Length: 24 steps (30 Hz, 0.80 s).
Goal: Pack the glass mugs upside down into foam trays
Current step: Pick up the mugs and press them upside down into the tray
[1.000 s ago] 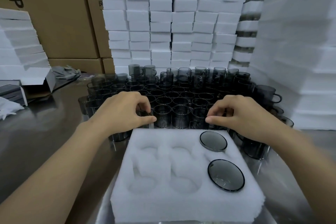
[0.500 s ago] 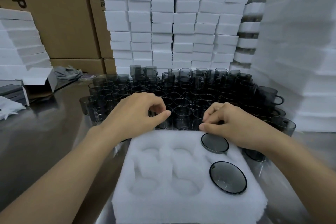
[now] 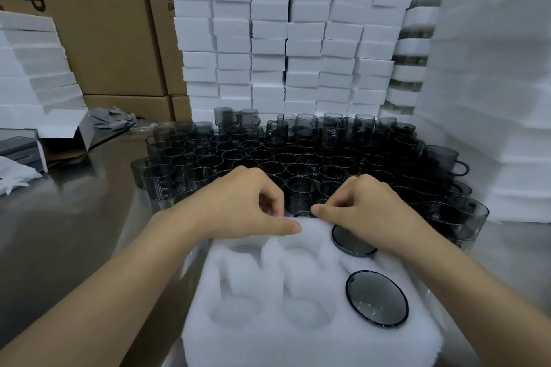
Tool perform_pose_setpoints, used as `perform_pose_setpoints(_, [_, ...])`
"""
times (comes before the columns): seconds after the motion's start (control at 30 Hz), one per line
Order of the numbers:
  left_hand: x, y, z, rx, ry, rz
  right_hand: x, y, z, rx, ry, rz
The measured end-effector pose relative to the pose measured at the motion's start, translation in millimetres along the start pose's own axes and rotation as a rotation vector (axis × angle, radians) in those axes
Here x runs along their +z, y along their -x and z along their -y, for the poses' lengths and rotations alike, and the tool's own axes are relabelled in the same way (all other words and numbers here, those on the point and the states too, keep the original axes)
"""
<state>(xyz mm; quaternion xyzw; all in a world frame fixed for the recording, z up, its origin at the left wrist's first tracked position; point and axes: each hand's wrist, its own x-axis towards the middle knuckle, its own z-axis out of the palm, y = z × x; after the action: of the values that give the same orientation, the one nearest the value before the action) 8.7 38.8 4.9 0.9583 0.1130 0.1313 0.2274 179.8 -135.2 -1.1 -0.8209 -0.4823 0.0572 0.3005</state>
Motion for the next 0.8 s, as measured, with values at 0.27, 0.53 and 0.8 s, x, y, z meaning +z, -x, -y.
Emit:
perform_pose_setpoints(0.27, [8, 2, -9, -0.034, -0.049, 0.012, -6, -2, 13, 0.031, -0.058, 0.080])
perform_pose_setpoints(0.53, [4, -1, -12, -0.063, -0.266, -0.075, -14, 4, 20, -0.202, -0.103, -0.340])
perform_pose_setpoints(0.8, [2, -3, -9, -0.089, -0.196, -0.287, -9, 5, 11, -0.355, -0.349, -0.432])
